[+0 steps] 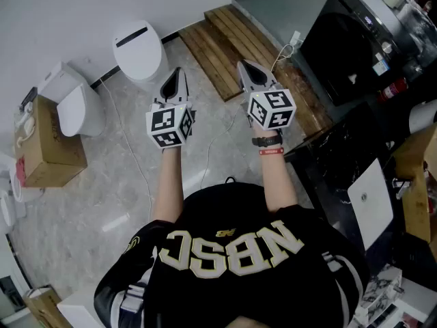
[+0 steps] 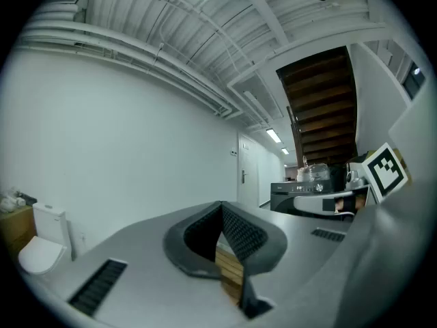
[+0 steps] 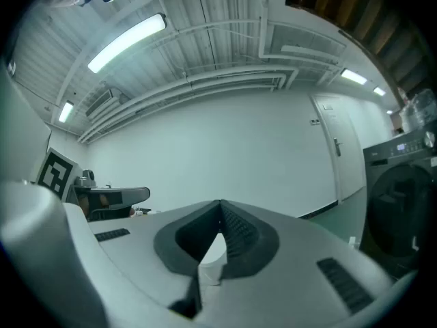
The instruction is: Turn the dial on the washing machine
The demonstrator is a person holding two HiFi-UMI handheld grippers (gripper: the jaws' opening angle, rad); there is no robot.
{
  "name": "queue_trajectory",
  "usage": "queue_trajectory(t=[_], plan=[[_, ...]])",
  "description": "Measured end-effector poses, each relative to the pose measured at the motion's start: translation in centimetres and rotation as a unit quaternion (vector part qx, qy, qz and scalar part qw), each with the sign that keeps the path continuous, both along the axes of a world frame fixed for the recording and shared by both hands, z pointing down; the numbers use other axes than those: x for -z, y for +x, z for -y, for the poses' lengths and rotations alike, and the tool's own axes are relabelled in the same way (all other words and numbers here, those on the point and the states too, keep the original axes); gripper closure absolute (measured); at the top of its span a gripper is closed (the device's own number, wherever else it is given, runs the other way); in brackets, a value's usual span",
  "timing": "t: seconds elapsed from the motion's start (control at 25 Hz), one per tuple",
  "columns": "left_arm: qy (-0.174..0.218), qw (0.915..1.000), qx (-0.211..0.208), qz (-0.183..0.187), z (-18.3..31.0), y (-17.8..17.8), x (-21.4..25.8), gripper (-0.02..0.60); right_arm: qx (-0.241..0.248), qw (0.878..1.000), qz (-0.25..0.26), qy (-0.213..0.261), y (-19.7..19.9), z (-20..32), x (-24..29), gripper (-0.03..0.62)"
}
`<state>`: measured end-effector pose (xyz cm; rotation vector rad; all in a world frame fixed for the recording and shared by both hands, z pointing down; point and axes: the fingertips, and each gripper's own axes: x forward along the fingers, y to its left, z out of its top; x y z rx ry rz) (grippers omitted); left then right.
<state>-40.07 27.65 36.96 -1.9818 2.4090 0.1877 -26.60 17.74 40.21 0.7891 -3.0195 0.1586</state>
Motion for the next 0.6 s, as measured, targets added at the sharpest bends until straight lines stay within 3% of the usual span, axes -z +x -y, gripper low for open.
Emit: queue_trajectory(t=[0.24,0.6], plan=[[0.009,0.9998,-0.017,-0.004,4.3,3.3,0.3,0.568,-0.012,1.0,0.005,0.0,2.9,2.6,0.0,0.589],[0.002,0.9943,-0.106,0.005,12.4,11.2,-0.1,0.568,-0.096,0.995,0.036,-0.008,11.6,8.8,0.1,0.589]])
